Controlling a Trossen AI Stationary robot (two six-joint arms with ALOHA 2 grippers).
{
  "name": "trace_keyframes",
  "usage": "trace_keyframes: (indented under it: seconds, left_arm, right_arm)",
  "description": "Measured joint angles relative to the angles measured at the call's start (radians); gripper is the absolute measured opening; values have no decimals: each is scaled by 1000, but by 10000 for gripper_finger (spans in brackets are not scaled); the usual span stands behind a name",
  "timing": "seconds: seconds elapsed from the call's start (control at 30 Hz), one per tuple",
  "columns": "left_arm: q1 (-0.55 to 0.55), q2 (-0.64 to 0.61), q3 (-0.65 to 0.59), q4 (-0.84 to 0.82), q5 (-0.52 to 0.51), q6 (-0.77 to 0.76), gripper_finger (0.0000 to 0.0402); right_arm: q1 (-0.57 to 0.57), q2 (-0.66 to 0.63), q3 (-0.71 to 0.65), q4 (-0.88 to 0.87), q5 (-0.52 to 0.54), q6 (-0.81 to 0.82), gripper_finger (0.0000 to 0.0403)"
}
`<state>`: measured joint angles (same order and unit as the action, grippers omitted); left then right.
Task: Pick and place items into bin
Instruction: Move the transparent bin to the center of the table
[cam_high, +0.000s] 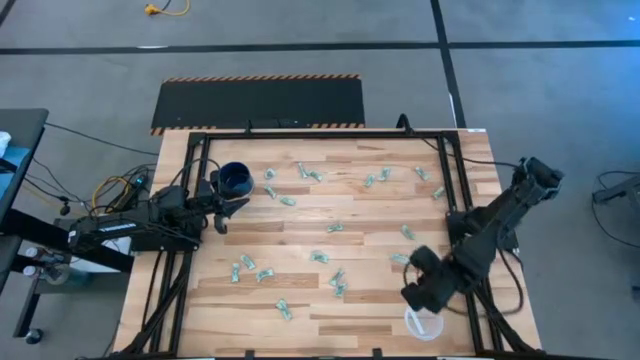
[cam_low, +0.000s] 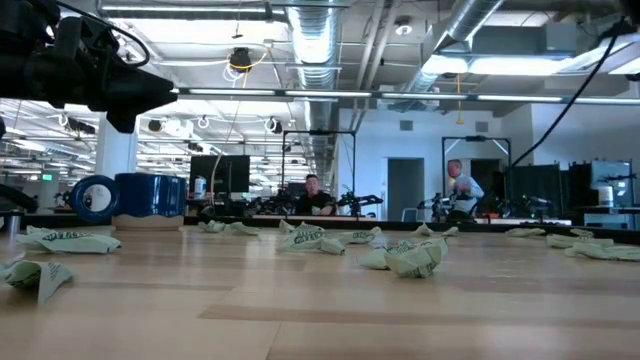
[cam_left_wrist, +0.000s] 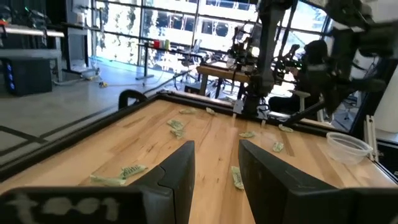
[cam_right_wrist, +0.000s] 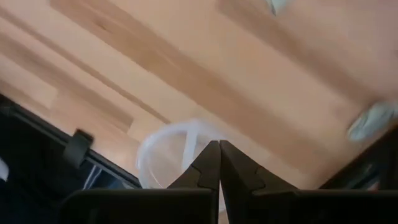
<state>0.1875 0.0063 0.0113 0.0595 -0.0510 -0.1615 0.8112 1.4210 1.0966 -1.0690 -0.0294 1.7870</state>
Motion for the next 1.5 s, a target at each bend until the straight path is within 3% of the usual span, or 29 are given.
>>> trace_keyframes:
  seconds: [0.23,0.53,0.93,1.5]
  left_arm:
    - [0,0,0,47,-35,28,111]
    - [0,0,0,58,-35,27,111]
    - [0,0,0,60,-35,14,111]
    - [0,0,0,-5,-15,-94,111]
  right_arm:
    - [120,86,1,67,2,273,0]
    - [146,244,0,163,5,226,0]
    - [12,401,-1,199,0,-111,0]
    - [-312,414,0,252,66,-679,0]
